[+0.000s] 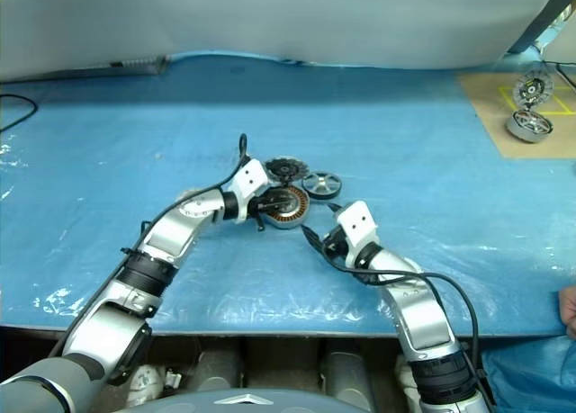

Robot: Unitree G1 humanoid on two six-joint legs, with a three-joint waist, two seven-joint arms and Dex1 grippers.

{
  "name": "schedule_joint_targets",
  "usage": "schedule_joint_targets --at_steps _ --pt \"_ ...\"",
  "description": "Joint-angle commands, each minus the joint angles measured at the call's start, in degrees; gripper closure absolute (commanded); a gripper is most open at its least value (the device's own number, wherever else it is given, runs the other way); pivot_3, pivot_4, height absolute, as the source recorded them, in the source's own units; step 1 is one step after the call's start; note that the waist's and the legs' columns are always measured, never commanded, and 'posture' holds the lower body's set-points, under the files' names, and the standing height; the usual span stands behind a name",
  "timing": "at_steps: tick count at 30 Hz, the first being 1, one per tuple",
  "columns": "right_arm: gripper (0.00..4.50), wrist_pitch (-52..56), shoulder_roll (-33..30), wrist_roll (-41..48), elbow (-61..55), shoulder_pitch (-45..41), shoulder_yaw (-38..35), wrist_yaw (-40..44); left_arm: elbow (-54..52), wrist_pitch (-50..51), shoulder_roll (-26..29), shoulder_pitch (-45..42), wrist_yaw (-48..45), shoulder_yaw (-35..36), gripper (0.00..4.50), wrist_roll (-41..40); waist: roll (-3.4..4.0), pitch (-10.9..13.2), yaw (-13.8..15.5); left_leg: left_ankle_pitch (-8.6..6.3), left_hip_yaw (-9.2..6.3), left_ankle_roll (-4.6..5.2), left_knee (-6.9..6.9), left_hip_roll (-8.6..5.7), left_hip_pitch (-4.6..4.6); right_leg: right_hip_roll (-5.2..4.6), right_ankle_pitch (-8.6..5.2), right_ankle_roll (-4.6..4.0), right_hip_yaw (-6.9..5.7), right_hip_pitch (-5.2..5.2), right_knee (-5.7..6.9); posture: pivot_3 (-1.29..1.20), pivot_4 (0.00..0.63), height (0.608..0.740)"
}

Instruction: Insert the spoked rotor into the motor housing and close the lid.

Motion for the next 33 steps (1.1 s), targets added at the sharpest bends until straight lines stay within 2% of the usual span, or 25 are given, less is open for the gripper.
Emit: schedule_joint_targets --at_steps 1,4,14,15,16,18,24,27,29,30,33 --pt "0.55 -0.86 0.08 -0.37 -0.75 -0.6 0.11 -0.34 -0.18 -1.03 -0.32 -0.56 -0.47 0.06 3.82 0.14 0.0 0.0 0.0 0.0 0.0 0.0 0.0 0.0 0.0 0.0 0.0 0.0 0.0 0.0 0.0 0.0 0.15 0.74" --pt "0.55 -0.8 0.1 -0.44 -0.79 -0.69 0.11 -0.44 0.11 -0.91 -0.47 -0.51 -0.69 0.08 3.82 0.15 0.0 0.0 0.01 0.0 0.0 0.0 0.0 0.0 -0.01 0.0 0.0 0.0 0.0 0.0 0.0 0.0 0.15 0.74" --pt "0.55 -0.42 -0.1 -0.31 -1.23 -0.61 0.03 -0.67 -2.65 -0.9 -0.55 0.56 -1.43 1.75 0.36 -1.8 0.0 0.0 0.0 0.0 0.0 0.0 0.0 0.0 -0.01 0.0 0.0 0.0 0.0 0.0 0.0 0.0 0.15 0.74" --pt "0.55 -0.38 -0.18 -0.28 -1.34 -0.58 -0.03 -0.64 -3.89 -0.87 -0.4 1.04 -1.72 2.3 0.04 -2.59 0.0 0.0 0.0 0.0 0.0 0.0 0.0 0.0 -0.01 0.0 0.0 0.0 0.0 0.0 0.0 0.0 0.15 0.74" --pt "0.55 -0.36 -0.27 -0.25 -1.48 -0.53 -0.11 -0.6 -5.19 -0.79 -0.14 1.58 -2.1 2.69 0.04 -3.23 0.0 0.0 -0.02 0.0 0.0 0.0 0.0 0.0 -0.01 0.0 0.0 0.0 0.0 0.0 0.0 0.0 0.15 0.74" --pt "0.55 -0.09 -0.44 -0.03 -1.73 -0.61 -0.41 -0.52 -7.91 -0.37 0.77 2.99 -2.74 3.41 0.45 -4.27 0.0 0.0 -0.02 0.0 0.0 0.0 -0.01 0.0 -0.02 0.0 0.0 0.0 0.0 0.0 -0.01 0.0 0.15 0.74" --pt "0.55 2.1 -0.6 0.92 -2.31 -1.63 -0.88 -0.34 -14.72 2.62 2.87 7.17 -3.28 5.42 2.5 -7.81 0.0 0.0 -0.05 0.0 0.0 0.0 -0.01 0.01 0.0 0.0 -0.01 -0.01 0.0 0.0 -0.01 0.0 0.15 0.74" --pt "1.2 4.47 -0.43 1.11 -2.26 -3.03 -0.79 -0.55 -17.8 3.57 3.27 9.86 -3.56 6.95 3.56 -10.37 0.01 0.0 -0.07 0.0 0.01 0.0 -0.01 0.01 0.0 0.0 -0.01 -0.01 0.0 0.0 -0.01 0.0 0.15 0.74" --pt "1.93 6.21 -0.19 1.77 -2.79 -4.0 -1.0 -0.53 -19.04 2.84 3.83 11.93 -3.39 7.69 4.32 -10.94 0.01 0.0 -0.12 0.0 0.01 0.0 -0.01 0.03 0.0 0.01 -0.01 -0.01 0.0 0.0 -0.01 0.0 0.15 0.74" --pt "2.22 7.11 -0.11 2.14 -3.21 -4.47 -1.1 -0.49 -19.61 2.58 3.97 12.87 -3.1 8.18 4.5 -11.22 0.02 0.0 -0.11 0.0 0.01 0.0 -0.02 0.02 0.01 0.01 -0.01 -0.01 0.0 0.0 -0.01 0.0 0.15 0.74" --pt "3.34 9.89 0.02 3.28 -4.77 -6.12 -1.48 -0.65 -21.89 1.95 3.96 15.96 -1.84 9.85 4.5 -12.47 0.02 0.01 -0.13 0.0 0.01 0.0 -0.03 0.03 0.02 0.01 -0.01 -0.01 0.0 0.0 -0.01 0.0 0.15 0.74"
